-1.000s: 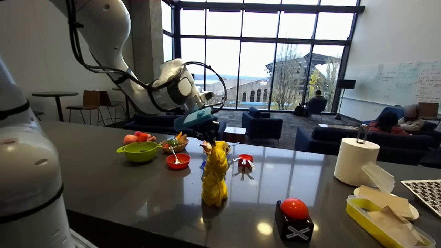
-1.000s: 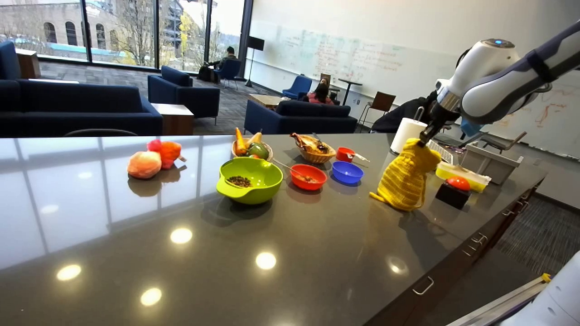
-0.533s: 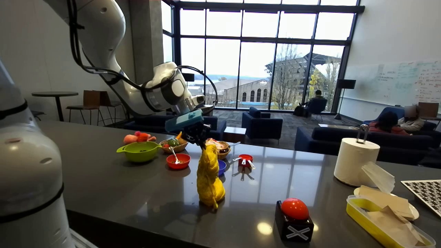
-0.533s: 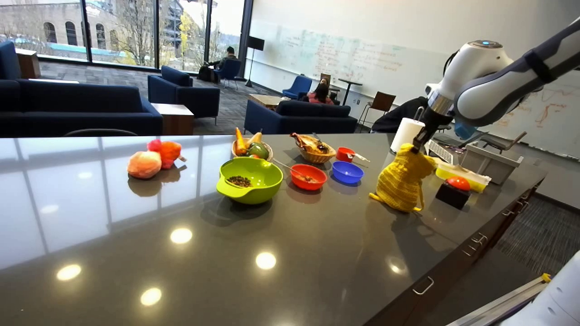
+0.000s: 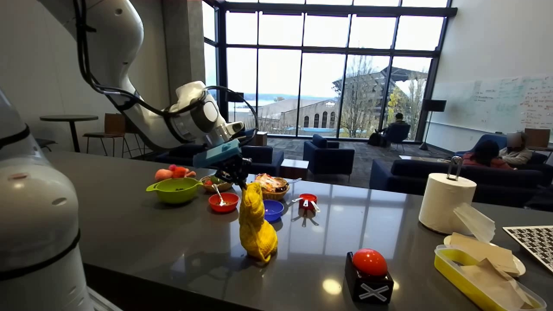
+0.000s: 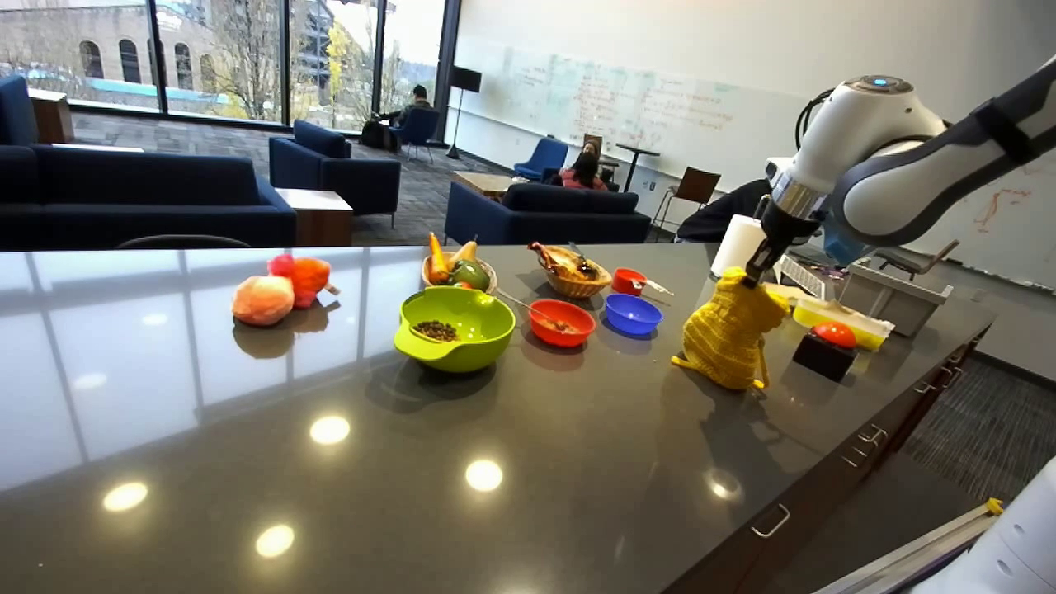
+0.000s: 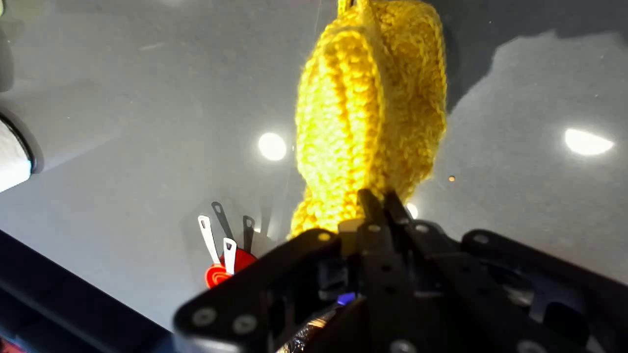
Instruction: Flip the yellow cloth.
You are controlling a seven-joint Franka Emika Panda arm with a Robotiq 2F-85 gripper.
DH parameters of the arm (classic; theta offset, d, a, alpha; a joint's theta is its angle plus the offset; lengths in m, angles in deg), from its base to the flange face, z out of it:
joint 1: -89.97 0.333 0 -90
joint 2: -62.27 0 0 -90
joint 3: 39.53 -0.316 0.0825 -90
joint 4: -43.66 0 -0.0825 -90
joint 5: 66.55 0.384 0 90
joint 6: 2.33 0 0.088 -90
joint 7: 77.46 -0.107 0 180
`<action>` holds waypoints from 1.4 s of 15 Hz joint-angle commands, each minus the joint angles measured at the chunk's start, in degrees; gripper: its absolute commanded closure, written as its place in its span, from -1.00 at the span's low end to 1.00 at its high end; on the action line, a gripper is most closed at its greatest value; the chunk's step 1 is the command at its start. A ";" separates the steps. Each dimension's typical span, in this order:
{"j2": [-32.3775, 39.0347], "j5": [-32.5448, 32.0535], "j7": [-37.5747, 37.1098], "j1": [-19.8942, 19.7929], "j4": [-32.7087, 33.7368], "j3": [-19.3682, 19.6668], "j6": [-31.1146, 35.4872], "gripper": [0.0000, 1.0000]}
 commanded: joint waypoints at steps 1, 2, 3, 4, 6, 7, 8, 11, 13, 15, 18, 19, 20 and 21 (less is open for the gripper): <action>-3.16 -6.61 -7.51 -2.00 -3.68 -3.27 0.90 0.98; -3.23 -8.71 -10.28 -2.29 -3.94 -4.11 0.79 0.98; -3.00 -10.66 -13.27 -2.52 -4.07 -5.07 0.46 0.98; -2.82 -12.50 -16.13 -2.63 -4.07 -5.95 0.18 0.98; -2.20 -15.94 -21.44 -2.47 -4.13 -7.71 -0.48 0.98; -1.87 -16.97 -23.52 -2.02 -4.11 -8.37 -0.84 0.98; -1.56 -17.82 -25.32 -1.60 -4.29 -9.11 -1.14 0.98; -0.47 -18.86 -28.94 -0.46 -4.67 -11.19 -1.96 0.98; 0.73 -17.79 -29.62 0.73 -4.64 -12.05 -2.76 0.98; 1.96 -17.08 -30.14 1.94 -4.53 -12.53 -3.49 0.98; 3.68 -16.22 -30.33 3.79 -4.49 -12.80 -4.28 0.98; 4.07 -15.89 -30.27 4.43 -4.57 -12.79 -4.53 0.98; 4.59 -15.62 -30.14 5.02 -4.57 -12.79 -4.71 0.98; 5.18 -15.35 -30.08 5.59 -4.53 -12.76 -4.90 0.98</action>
